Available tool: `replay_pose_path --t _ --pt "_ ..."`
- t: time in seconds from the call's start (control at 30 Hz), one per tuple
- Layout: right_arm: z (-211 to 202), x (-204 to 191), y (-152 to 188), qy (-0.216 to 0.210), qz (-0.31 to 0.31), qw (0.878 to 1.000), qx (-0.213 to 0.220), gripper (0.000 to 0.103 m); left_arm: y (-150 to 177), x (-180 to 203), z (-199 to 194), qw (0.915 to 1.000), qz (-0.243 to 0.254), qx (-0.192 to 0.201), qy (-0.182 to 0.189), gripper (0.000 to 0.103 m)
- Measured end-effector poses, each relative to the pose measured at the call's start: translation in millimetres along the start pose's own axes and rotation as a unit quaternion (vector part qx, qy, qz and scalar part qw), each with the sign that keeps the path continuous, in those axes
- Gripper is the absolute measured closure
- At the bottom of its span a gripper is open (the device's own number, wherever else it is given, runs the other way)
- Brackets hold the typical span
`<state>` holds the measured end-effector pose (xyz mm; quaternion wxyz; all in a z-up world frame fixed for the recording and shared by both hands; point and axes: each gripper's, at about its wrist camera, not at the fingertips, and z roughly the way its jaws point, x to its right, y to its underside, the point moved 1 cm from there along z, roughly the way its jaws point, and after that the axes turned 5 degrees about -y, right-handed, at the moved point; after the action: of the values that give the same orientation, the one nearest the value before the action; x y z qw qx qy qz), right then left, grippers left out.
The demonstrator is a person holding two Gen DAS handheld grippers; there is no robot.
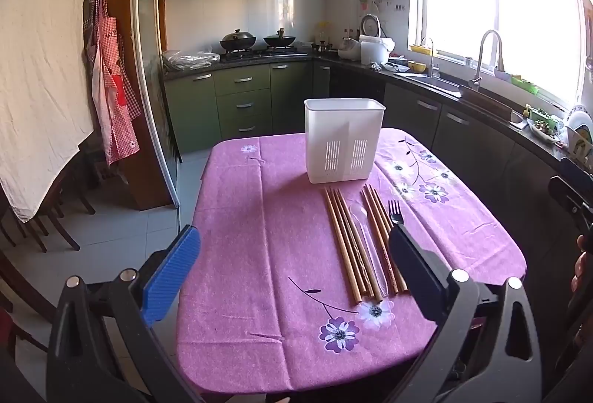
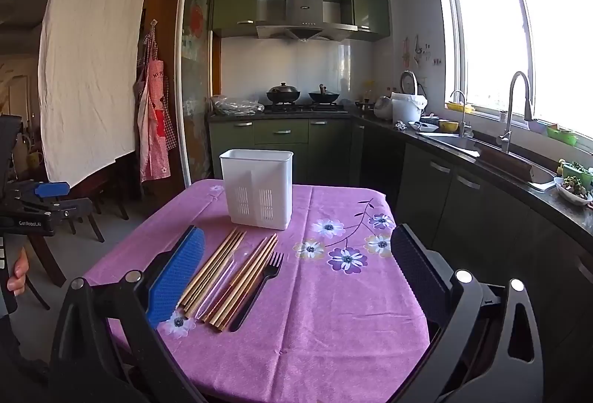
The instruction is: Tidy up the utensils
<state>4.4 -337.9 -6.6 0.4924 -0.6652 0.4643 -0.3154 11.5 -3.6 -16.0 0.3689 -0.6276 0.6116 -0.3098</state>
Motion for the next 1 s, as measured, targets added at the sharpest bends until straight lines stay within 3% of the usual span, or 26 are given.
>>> replay_pose_path --t 1.0 --pt "12.2 -0.6 2.5 -0.006 0.005 1.0 -0.011 0.004 4.0 0.2 6.0 0.9999 0.005 -0.009 0.001 0.006"
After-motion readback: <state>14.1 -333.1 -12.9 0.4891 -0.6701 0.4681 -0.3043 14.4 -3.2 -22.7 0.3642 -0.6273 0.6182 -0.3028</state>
